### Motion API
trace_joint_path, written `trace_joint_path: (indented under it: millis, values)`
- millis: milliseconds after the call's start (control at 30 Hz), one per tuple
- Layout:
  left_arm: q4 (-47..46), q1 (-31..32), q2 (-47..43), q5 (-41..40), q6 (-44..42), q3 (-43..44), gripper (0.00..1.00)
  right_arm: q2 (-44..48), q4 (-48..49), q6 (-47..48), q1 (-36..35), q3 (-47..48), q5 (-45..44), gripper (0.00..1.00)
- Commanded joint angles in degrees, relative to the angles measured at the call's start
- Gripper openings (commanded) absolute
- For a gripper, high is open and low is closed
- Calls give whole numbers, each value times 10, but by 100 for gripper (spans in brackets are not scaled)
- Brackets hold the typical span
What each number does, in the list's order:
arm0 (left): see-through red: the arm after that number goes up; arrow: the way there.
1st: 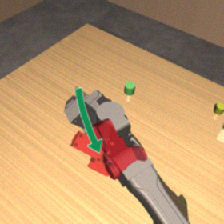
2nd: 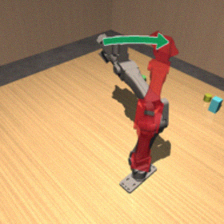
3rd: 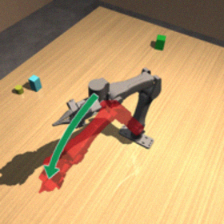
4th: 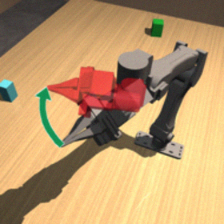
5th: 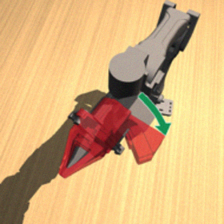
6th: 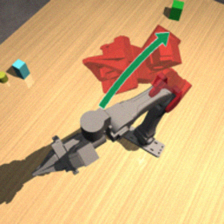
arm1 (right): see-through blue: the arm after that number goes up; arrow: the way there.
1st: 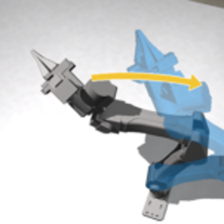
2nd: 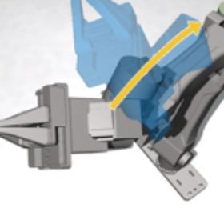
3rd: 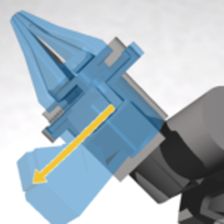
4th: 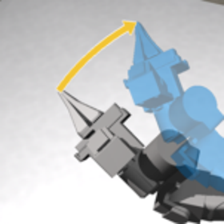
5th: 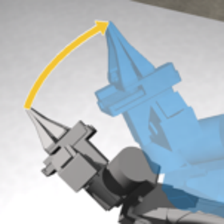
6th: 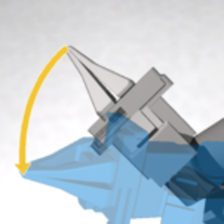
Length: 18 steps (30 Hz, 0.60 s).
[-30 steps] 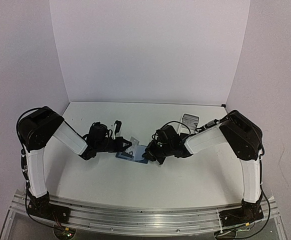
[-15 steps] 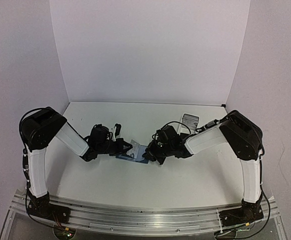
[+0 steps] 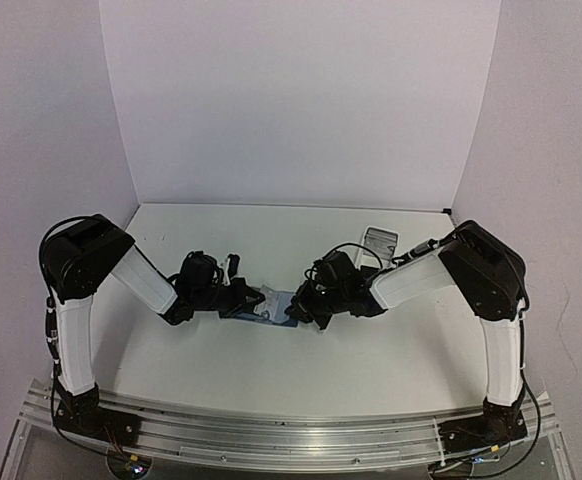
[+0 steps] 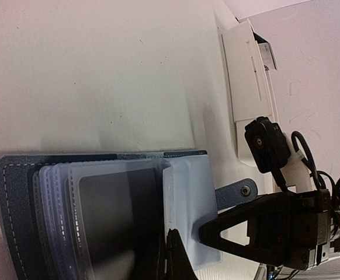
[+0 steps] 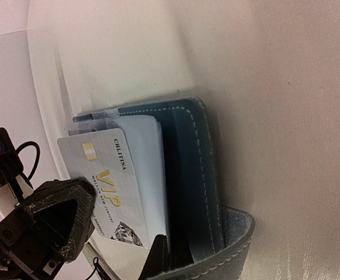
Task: Put the credit cards into the card holder
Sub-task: Insert the credit card into the card holder.
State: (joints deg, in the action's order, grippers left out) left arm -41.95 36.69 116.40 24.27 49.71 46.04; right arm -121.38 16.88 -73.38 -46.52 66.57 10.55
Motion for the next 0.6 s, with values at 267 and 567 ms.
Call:
trace_joint_path:
  millis: [267,567]
  values:
    - [136,-5,5,41,72,4,0,10,-30,13,7,-17,-5,0]
    - [209,-18,-30,20,103,7,0,22,-30,16,8,-35,-15,0]
